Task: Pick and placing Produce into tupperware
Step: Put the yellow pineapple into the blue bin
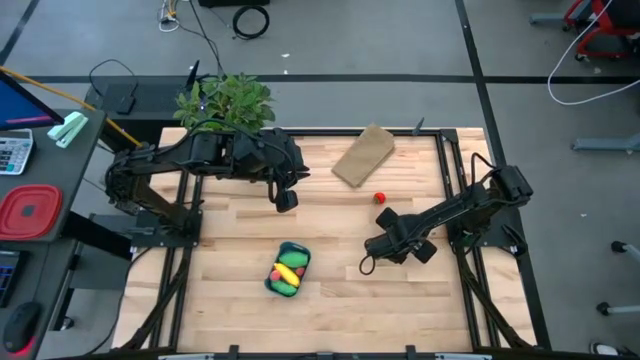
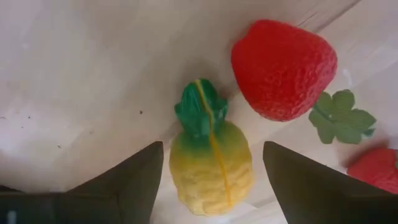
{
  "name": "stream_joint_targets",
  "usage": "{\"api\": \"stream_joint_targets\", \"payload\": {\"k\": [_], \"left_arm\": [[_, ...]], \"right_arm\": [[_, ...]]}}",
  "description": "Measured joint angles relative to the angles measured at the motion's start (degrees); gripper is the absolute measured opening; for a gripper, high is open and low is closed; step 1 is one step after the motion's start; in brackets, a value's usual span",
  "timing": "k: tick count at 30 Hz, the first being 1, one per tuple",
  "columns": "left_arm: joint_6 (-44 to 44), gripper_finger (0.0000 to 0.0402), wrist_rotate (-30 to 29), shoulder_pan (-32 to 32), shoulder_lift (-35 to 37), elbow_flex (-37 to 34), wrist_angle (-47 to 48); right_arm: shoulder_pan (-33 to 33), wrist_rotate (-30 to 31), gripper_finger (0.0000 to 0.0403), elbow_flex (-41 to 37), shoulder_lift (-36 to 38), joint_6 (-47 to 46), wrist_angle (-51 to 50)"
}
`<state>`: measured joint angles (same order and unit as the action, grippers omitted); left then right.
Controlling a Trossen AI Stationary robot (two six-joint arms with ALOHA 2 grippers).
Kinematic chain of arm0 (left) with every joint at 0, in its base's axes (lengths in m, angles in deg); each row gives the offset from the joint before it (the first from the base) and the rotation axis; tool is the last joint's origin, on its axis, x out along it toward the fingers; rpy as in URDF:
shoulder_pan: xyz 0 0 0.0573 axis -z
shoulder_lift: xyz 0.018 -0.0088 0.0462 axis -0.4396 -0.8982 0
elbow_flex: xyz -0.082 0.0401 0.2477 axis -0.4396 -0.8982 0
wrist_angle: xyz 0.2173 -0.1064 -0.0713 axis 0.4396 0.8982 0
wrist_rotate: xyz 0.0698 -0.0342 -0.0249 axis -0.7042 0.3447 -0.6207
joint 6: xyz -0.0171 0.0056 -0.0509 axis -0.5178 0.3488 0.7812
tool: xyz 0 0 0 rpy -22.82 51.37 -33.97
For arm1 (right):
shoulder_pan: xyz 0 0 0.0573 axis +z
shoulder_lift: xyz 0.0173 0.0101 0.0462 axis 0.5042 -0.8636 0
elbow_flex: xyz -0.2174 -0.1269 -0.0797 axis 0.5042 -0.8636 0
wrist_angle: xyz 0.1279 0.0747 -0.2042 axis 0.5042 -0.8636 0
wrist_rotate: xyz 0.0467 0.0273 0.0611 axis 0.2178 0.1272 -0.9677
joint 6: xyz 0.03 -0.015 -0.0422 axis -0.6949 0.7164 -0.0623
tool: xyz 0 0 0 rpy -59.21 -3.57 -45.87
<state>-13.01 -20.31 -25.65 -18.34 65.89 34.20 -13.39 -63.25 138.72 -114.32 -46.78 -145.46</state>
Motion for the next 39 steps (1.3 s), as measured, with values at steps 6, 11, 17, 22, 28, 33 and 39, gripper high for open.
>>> {"api": "stream_joint_targets", "payload": {"k": [6,11,17,22,28,33,39], "left_arm": [[0.02,0.0051,-0.01,0.0,0.0,0.0,0.07],[0.03,0.0056,-0.01,0.0,0.0,0.0,0.1],[-0.34,0.0053,0.0,0.0,0.0,0.0,0.1],[-0.46,0.0049,0.0,0.0,0.0,0.0,0.09],[-0.46,0.0055,-0.02,0.0,0.0,0.0,0.09],[-0.44,0.0054,-0.02,0.0,0.0,0.0,0.11],[-0.42,0.0049,-0.01,0.0,0.0,0.0,0.11]], "right_arm": [[0.0,-0.12,0.0281,-1.24,-0.09,-2.42,0.91],[0.0,-0.69,0.0277,-5.98,-0.11,-2.43,0.72],[0.0,-0.4,0.0277,-8.89,0.0,-2.56,2.09],[0.0,-0.44,0.0277,-8.94,0.04,-2.57,3.72],[0.0,-0.43,0.0277,-8.46,0.07,-2.62,3.72],[0.0,-0.48,0.0277,-5.55,0.04,-5.31,3.92],[0.0,-0.51,0.0277,-4.99,0.04,-5.57,3.37]]}}
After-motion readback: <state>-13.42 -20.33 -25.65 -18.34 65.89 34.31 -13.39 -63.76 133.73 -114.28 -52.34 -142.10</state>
